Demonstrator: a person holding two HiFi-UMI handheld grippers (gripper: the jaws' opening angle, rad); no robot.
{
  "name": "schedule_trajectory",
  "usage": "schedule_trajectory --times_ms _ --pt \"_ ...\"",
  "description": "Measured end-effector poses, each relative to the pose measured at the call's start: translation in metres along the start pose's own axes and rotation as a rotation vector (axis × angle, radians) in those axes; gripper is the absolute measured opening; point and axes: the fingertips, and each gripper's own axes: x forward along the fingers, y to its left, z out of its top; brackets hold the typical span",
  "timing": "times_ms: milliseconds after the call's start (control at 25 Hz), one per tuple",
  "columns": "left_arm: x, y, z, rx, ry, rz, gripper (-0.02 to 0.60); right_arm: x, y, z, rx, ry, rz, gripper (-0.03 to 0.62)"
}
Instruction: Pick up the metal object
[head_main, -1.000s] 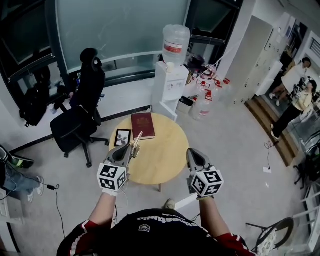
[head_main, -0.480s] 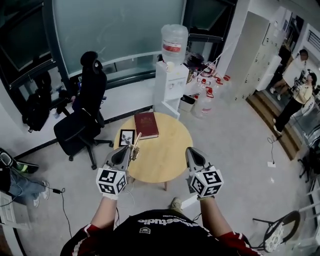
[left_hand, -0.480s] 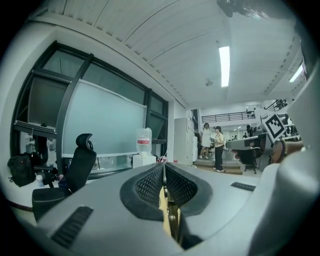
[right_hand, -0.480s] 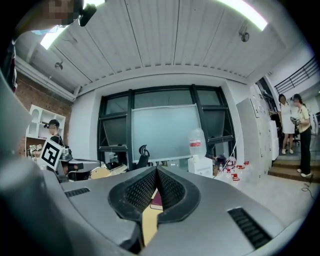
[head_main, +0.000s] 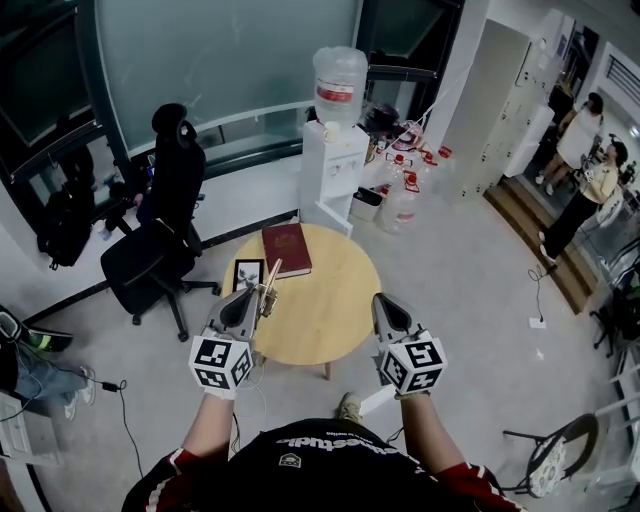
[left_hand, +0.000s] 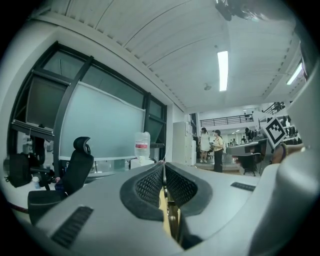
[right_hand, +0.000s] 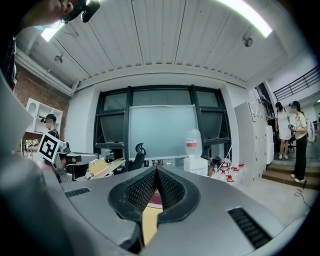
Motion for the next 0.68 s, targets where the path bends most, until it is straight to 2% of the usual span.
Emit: schedule_trajectory --times_ms 680 --pt "-0.0037 0.0002 0.0051 -0.025 -0.014 0.003 0.021 -0.0057 0.0025 0.0076 -0.011 -0.009 0.009 0.026"
